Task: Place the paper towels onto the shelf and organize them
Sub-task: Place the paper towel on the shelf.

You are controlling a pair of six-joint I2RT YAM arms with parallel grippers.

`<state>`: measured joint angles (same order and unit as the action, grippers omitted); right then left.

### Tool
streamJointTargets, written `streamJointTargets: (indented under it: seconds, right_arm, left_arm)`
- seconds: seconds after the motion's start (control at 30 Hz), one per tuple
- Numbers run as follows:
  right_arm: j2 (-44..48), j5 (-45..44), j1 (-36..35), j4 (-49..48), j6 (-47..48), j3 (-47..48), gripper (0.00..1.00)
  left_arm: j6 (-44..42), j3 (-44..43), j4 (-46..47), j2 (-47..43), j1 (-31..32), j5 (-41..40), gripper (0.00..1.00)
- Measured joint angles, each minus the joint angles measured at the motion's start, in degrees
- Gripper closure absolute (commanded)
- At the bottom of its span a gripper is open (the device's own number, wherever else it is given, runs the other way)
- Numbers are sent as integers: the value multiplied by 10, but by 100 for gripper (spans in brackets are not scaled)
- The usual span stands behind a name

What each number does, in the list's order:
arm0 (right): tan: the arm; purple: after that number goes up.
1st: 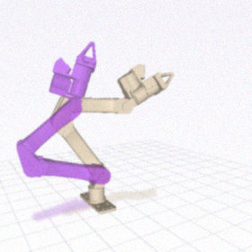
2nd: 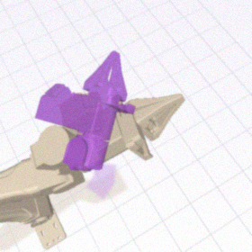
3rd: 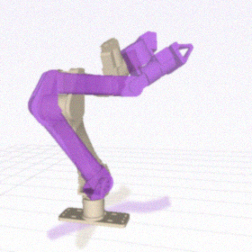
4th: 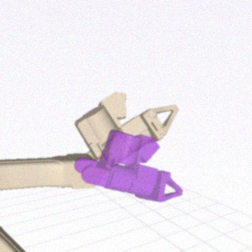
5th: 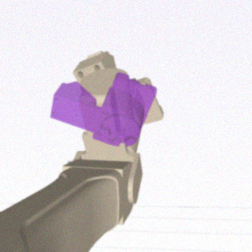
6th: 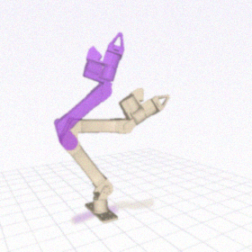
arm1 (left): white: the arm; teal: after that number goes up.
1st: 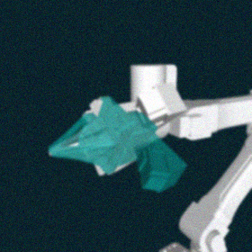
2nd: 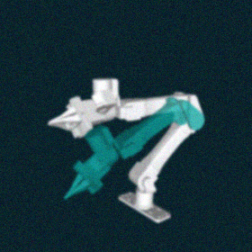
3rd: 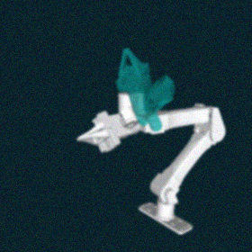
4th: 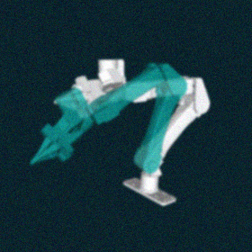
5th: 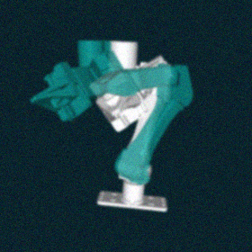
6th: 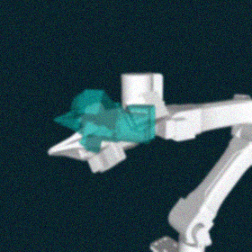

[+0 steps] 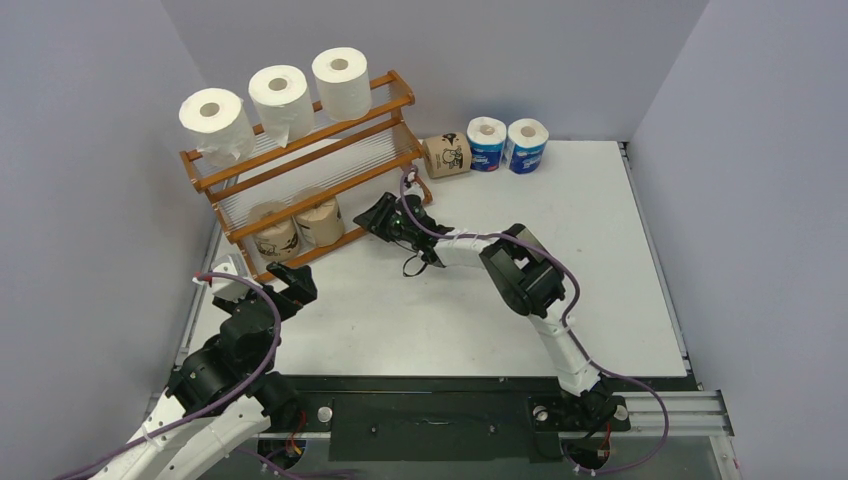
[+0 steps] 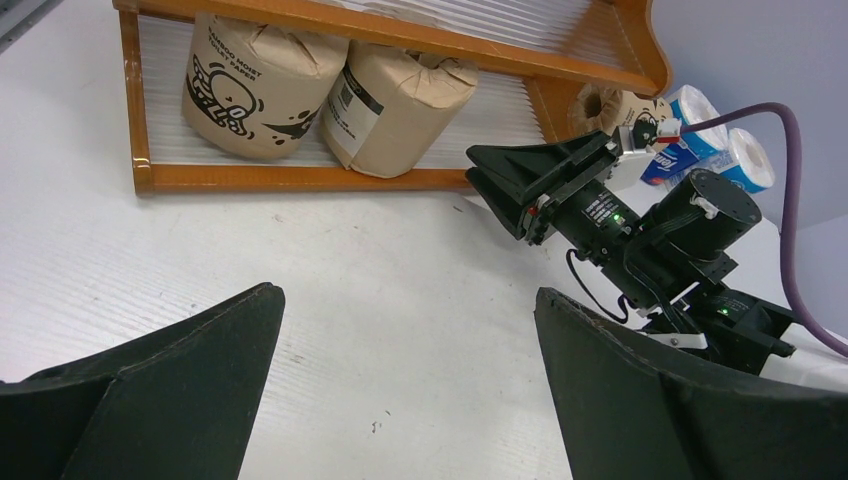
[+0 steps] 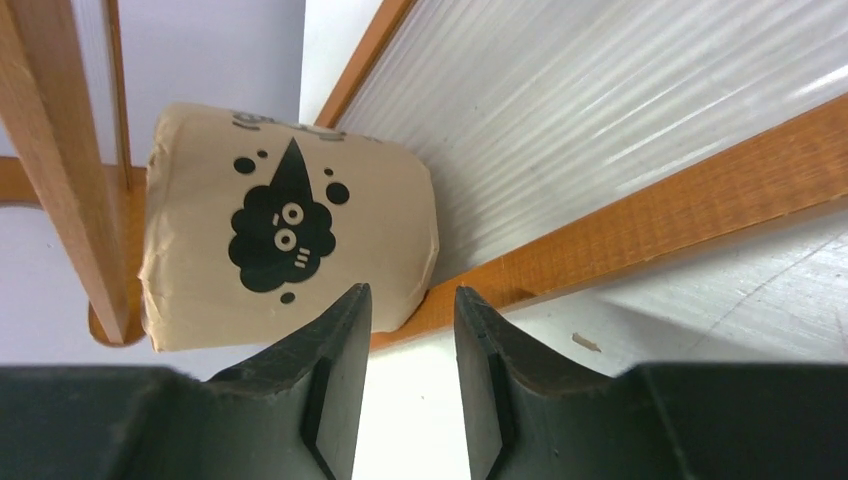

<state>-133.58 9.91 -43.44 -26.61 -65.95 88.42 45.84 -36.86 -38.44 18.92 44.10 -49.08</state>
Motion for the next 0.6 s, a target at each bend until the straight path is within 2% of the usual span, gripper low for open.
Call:
streamJointTargets:
  seconds: [0.27,0.6]
  right_arm:
    - [0,13,-19,7,22,0,86]
    - [-3,31,-47,23,27,19,91]
  left_arm:
    - [1,0,0,0,0,0,4]
    - [3,6,-2,-3,0,0,4]
